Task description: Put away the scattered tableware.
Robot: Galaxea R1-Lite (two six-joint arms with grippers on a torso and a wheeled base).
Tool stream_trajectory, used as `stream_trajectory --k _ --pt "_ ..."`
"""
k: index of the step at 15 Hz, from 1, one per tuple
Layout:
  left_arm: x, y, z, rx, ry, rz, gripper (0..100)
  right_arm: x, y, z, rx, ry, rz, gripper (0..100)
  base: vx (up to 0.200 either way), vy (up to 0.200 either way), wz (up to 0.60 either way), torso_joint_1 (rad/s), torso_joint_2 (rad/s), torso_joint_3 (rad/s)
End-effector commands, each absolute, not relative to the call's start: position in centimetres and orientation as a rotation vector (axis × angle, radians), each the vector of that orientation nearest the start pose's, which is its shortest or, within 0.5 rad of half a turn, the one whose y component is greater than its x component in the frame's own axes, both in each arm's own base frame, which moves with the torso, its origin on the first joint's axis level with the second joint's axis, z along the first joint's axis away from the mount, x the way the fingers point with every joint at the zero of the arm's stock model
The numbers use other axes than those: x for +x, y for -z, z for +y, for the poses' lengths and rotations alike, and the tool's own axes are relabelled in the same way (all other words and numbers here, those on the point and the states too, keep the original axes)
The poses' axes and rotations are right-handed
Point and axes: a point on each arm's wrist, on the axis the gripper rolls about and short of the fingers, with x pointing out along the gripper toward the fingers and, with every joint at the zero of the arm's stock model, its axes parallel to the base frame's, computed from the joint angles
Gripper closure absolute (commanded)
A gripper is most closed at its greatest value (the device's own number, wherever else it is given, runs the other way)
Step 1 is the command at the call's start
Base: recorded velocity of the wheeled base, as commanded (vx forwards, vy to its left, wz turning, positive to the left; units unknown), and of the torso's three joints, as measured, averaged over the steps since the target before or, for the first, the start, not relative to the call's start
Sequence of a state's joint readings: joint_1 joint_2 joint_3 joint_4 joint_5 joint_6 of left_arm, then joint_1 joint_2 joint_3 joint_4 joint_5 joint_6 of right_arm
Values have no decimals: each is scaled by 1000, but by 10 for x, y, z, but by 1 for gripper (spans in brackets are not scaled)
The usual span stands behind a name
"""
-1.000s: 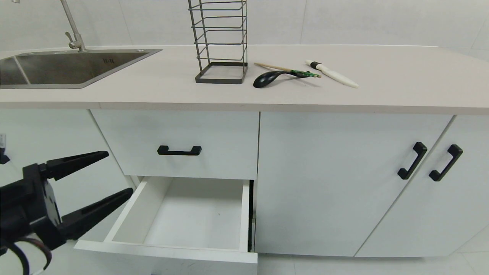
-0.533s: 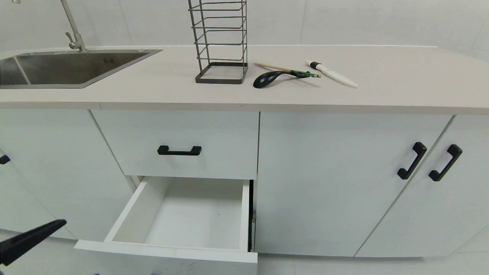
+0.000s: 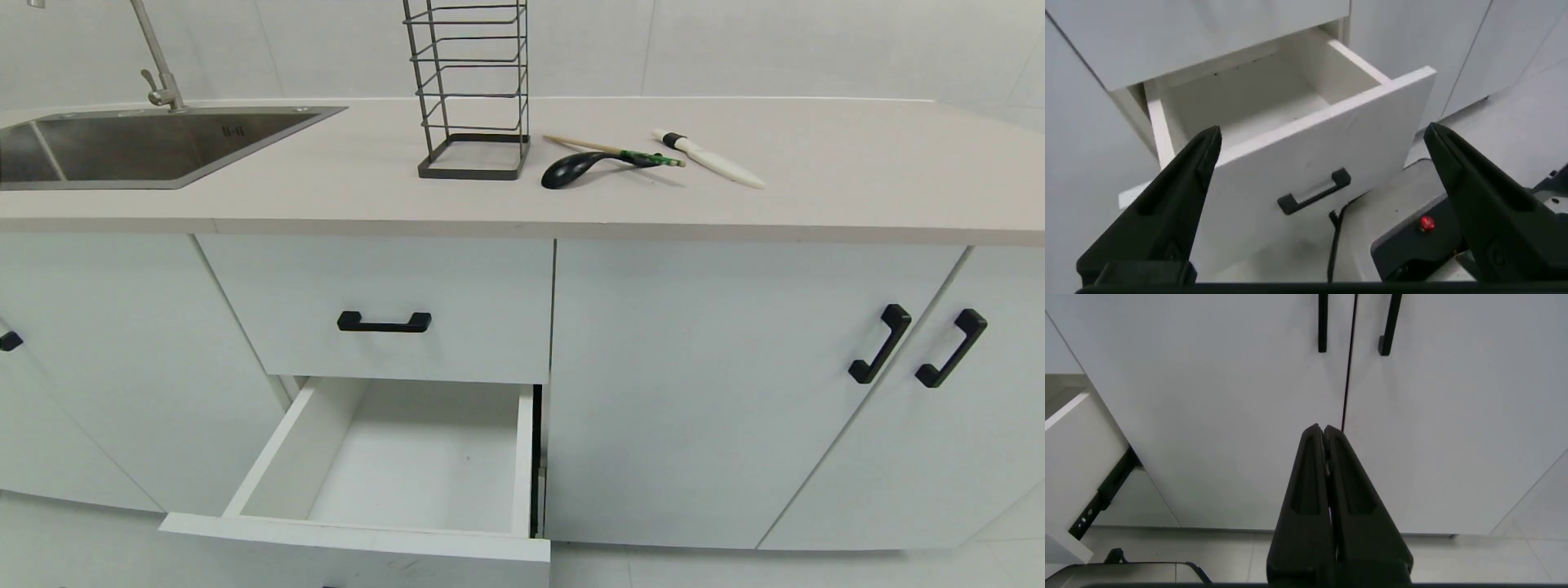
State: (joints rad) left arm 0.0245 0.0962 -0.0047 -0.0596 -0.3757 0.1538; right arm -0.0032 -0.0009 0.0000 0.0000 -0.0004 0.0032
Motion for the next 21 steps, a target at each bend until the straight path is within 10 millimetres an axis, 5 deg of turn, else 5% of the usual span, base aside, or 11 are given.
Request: stream_trajectory --k 1,3,21 --pt "-20 -81 -5 141 168 -15 0 -23 -75 0 3 3 0 100 0 0 0 0 0 0" --pt "-20 -77 -1 67 28 21 0 -23 -75 0 3 5 0 100 0 0 0 0 0 0" --pt "-23 -76 -1 -14 51 0 0 -23 -75 0 3 -14 0 100 0 0 0 0 0 0"
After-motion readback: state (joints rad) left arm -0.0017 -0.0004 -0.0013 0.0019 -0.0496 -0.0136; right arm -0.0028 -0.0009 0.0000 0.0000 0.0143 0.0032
